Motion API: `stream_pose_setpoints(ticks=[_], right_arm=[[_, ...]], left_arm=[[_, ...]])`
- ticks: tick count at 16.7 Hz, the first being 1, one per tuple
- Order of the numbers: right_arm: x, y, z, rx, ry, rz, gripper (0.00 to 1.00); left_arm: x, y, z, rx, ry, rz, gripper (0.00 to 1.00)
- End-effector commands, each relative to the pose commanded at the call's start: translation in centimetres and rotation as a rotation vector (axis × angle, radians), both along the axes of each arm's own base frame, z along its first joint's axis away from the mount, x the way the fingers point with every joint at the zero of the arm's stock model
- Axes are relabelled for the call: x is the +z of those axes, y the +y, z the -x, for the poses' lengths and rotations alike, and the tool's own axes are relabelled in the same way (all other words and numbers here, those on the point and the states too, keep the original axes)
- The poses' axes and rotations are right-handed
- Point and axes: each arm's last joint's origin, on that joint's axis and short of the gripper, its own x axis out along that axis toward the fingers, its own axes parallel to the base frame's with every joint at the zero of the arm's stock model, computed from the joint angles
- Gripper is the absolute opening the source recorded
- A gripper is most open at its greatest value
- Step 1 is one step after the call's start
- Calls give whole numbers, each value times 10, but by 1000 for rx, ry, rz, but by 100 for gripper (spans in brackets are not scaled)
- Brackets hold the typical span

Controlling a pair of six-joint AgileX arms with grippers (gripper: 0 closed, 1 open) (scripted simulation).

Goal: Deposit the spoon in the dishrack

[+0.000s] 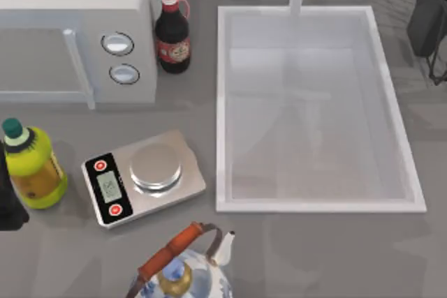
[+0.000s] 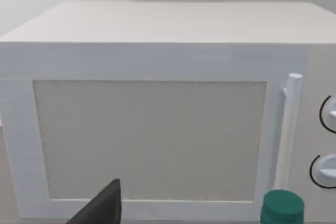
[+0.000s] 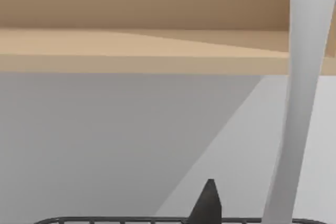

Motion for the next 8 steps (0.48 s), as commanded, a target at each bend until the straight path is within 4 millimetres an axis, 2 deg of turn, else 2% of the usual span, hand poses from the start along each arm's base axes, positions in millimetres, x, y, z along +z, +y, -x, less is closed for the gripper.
stream_pose_setpoints(ticks=[2, 4, 6, 8], right_arm=[[-31, 10, -16, 1, 4, -4, 0], [-53, 19, -26, 1, 16, -11, 0], [-63, 23, -29, 1, 21, -14, 0], [-63, 23, -29, 1, 21, -14, 0]], left_arm=[[0, 0, 0, 0, 0, 0, 100], [0, 0, 0, 0, 0, 0, 100], [0, 0, 0, 0, 0, 0, 100], [0, 0, 0, 0, 0, 0, 100]])
